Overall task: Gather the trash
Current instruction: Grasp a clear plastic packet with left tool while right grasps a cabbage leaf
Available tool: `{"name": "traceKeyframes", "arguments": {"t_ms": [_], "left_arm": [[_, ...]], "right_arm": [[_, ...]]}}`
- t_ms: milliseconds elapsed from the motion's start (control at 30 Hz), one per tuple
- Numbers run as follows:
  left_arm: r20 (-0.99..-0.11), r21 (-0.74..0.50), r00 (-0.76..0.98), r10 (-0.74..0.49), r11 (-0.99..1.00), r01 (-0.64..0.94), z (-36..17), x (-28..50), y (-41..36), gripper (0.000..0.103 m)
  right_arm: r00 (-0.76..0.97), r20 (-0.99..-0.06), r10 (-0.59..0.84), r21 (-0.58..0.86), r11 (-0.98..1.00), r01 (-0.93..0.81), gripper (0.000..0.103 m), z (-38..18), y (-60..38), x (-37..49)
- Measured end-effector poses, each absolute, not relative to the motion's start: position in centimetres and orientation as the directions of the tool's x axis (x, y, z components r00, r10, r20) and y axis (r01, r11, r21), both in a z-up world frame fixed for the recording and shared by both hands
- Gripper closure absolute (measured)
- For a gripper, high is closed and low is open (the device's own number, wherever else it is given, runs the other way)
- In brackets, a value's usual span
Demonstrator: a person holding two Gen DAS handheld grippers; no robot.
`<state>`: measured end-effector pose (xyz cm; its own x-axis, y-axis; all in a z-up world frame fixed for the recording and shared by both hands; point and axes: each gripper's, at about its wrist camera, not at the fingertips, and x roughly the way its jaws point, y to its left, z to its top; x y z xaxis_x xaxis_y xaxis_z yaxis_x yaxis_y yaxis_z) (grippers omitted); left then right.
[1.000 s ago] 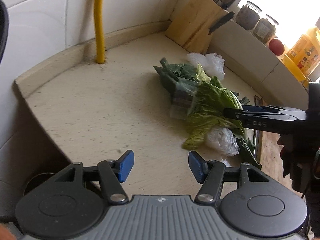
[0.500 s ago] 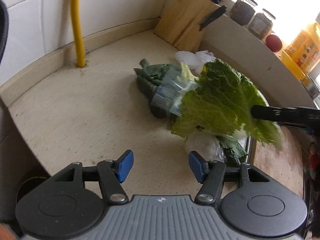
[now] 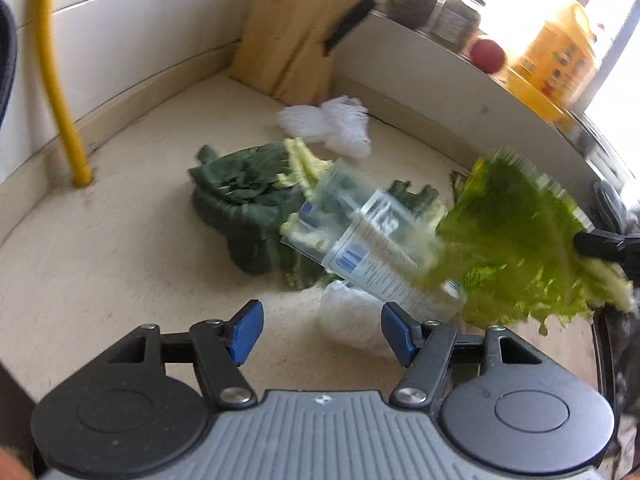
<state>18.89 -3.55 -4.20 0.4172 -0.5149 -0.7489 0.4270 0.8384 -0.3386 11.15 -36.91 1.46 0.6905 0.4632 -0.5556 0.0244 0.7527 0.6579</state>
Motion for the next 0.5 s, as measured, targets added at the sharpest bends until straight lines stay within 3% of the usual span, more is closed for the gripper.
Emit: {"name": "traceKeyframes", "arguments": {"t_ms": [200,500], "left_arm": [[-0.733,-0.420,0.337,-0.591,0.783,0.459,-5.0,20.4,-4.9,0.039],[-0.687,-0.564,0.306,-0.659,0.749,0.347,-7.7,23.9,-5.7,0.039]], "right_arm": [[0.683,-0.659,0.314,0.552,0.819,0.156,0.080,-0.4,-37.2,10.1],[0.658,-0.699,0.282,0.519,0.833,0.194,0.075,-2.2,-36.9,10.7]]}}
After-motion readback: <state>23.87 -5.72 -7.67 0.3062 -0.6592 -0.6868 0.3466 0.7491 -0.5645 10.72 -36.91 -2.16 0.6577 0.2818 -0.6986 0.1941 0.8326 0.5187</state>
